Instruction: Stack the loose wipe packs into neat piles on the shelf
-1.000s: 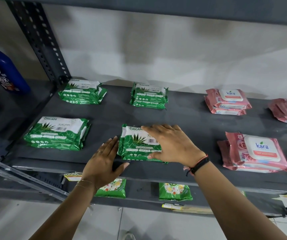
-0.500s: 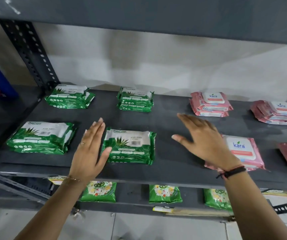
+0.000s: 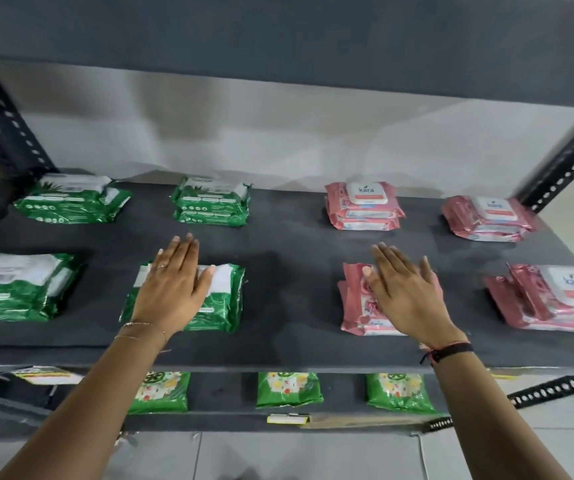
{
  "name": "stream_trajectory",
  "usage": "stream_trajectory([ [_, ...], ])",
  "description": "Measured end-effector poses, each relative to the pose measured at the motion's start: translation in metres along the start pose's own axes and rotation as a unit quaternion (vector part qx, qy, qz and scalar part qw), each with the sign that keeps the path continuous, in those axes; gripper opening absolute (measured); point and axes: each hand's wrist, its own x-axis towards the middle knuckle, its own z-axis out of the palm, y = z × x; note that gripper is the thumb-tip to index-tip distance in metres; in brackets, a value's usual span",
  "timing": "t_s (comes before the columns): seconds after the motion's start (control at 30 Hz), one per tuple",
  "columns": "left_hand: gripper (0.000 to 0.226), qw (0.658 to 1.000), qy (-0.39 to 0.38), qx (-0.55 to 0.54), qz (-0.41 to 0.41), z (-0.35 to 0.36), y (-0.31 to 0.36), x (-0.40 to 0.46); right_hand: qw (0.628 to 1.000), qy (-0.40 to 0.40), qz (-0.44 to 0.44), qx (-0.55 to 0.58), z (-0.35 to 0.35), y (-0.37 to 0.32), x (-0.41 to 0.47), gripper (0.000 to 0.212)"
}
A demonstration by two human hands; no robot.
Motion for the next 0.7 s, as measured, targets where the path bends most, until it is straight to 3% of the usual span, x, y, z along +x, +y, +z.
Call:
stream_trajectory([
  [0.1,0.084,1.000,-0.003,0.007,0.003,0.006,0.000,-0.002,1.000,0.003,0.000,-0.009,0.005,-0.002,-0.001,0.051],
  [0.43,0.085,1.000,-0.026,0.017,0.002,0.005,-0.001,-0.002,1.000,-0.013,-0.005,-0.008,0.006,-0.003,-0.002,0.051],
  [0.6,0.057,0.997,-0.070,0.008,-0.025,-0.001,0.000,0.002,1.000,-0.014,-0.018,0.005,-0.001,-0.003,-0.007,0.055],
  [0.7,0.057,1.000,-0.028,-0.001,-0.009,-0.011,0.011,-0.004,0.999,0.020,-0.037,0.016,-0.009,-0.006,-0.015,0.054],
])
